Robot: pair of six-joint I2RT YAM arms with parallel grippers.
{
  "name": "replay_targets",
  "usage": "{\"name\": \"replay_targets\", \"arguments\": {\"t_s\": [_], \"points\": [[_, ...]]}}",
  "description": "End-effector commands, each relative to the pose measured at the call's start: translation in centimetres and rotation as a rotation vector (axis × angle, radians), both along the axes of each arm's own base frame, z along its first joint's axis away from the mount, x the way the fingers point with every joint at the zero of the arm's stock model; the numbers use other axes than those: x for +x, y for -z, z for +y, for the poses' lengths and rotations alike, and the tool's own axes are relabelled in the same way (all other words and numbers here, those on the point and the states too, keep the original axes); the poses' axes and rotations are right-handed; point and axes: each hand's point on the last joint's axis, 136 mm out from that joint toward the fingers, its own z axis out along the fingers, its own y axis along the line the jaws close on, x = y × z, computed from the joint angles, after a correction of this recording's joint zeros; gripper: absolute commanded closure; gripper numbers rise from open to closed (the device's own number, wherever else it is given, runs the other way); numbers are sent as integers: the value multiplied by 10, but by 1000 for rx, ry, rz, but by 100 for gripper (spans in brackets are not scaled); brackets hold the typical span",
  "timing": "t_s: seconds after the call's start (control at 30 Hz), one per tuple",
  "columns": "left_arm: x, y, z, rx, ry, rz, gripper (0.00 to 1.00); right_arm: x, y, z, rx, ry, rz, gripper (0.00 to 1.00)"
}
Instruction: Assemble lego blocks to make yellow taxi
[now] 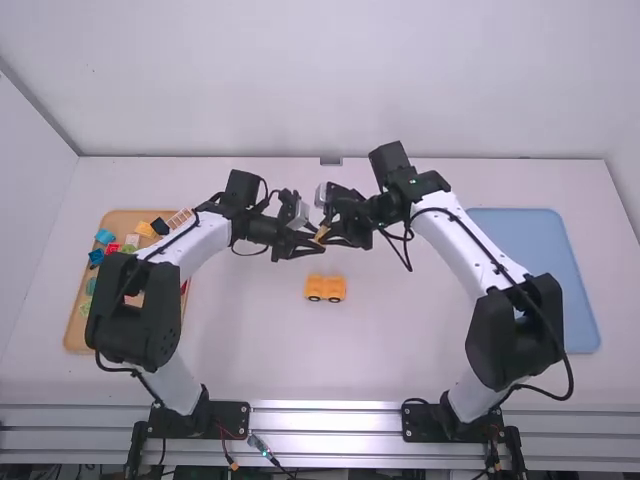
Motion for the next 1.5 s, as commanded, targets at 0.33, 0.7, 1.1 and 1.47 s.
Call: {"name": "replay_targets", "arguments": {"t_s": [0.33, 0.7, 1.1, 1.47], "points": [[4, -25, 1, -117, 46, -76, 98, 9, -22, 13, 96, -6, -31, 46], [32, -74, 4, -244, 40, -175, 98, 22, -73, -3, 392, -62, -45, 41], [40, -107, -1, -291, 29, -168, 98, 23, -103, -5, 536, -154, -135, 41], [45, -108, -1, -289, 3, -182, 98, 39, -110, 10, 506, -67, -98, 60]]}}
